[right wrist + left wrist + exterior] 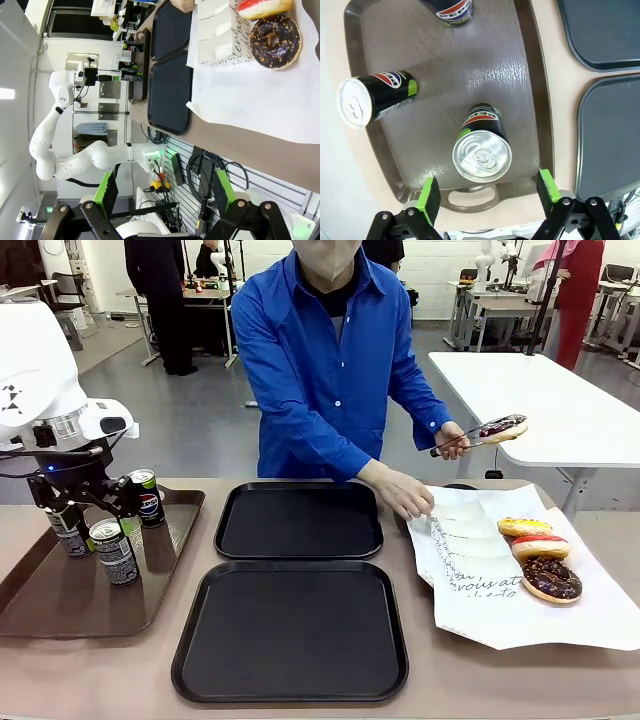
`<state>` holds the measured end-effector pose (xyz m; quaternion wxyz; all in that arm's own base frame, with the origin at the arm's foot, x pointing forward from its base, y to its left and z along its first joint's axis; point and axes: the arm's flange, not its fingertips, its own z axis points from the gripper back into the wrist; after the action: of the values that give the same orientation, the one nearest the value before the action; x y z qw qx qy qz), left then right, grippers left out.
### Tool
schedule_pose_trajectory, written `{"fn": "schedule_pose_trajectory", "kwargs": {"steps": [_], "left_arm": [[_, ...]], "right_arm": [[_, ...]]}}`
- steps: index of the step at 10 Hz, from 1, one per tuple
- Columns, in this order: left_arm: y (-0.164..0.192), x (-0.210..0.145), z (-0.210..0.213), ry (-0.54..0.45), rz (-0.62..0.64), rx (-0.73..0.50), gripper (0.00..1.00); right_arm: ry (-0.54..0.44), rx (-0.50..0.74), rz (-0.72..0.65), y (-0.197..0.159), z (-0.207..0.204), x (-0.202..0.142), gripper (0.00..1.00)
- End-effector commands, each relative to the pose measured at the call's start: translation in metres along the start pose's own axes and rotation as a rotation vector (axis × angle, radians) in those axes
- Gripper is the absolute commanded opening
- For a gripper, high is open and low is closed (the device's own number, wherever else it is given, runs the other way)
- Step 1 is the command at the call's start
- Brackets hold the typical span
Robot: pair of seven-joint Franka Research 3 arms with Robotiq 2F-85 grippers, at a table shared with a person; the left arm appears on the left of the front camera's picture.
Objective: Set up donuts and drinks on trays.
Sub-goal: Pick up one Pepsi coke and place it on the Flat Tray.
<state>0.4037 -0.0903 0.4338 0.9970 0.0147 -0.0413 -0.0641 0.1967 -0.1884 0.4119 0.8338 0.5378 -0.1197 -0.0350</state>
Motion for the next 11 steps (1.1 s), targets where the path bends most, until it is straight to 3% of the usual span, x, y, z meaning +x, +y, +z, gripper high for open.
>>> {"fn": "schedule_pose_trajectory", "kwargs": {"steps": [1, 8, 11], "left_arm": [[0.005, 0.001, -0.004, -0.021, -0.012, -0.006, 1.0], [0.011, 0.01, -0.022, -0.005, 0.145, -0.114, 1.0], [0.01, 0.017, -0.032, -0.022, 0.176, -0.08, 1.0]], "right_arm": [[-0.011, 0.026, 0.015, 0.001, -0.001, 0.003, 1.0], [-0.011, 0.026, 0.015, 0.001, -0.001, 0.003, 1.0], [-0.011, 0.026, 0.015, 0.001, -0.001, 0.003, 1.0]]}}
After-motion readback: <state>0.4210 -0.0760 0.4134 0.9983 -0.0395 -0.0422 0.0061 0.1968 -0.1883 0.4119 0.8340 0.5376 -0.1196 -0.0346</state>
